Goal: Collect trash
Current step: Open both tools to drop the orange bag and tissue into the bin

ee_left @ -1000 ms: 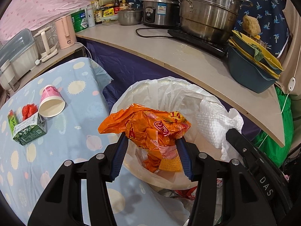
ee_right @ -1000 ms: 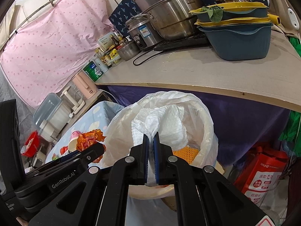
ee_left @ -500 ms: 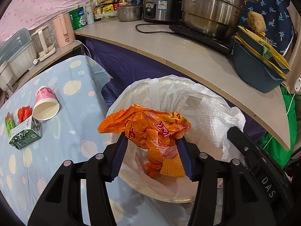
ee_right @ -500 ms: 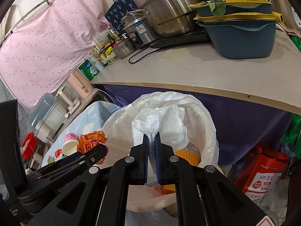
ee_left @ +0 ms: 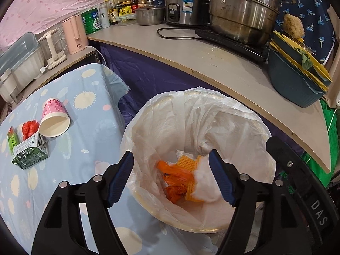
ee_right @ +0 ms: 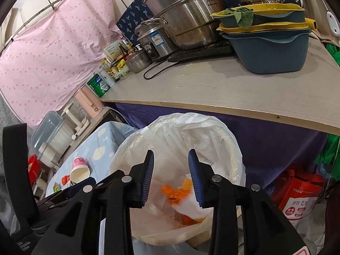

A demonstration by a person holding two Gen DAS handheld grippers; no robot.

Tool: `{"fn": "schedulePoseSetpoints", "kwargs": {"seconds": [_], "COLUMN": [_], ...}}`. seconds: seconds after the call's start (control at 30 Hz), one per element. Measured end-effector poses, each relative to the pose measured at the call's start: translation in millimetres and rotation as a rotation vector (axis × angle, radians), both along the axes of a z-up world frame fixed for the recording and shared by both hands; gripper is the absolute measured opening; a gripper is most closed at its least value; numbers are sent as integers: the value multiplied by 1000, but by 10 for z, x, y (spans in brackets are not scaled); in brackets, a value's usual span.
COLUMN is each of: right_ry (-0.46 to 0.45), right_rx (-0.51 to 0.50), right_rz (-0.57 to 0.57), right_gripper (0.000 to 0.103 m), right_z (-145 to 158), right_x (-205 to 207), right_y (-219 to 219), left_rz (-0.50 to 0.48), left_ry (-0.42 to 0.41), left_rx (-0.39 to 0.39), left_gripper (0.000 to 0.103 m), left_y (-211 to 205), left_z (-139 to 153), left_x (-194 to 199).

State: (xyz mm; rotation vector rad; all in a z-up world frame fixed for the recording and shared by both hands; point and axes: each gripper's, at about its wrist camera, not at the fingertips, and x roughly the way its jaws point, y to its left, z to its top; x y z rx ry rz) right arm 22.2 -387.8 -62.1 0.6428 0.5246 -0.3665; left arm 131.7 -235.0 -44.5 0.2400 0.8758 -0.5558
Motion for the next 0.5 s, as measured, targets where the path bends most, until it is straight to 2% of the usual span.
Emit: {"fn": "schedulePoseSetpoints", "kwargs": {"seconds": [0.5], "right_ry": [-6], "right_rx": [-26], "right_rz": [22], "right_gripper": [35], "right_z": [135], "right_x": [-15], "right_y": [153], "left_rz": [29], "left_ry": [6], "left_rx": [-29], "left_gripper": [71], "left_y": [174], "left_z": [120], "left_x": [15]}}
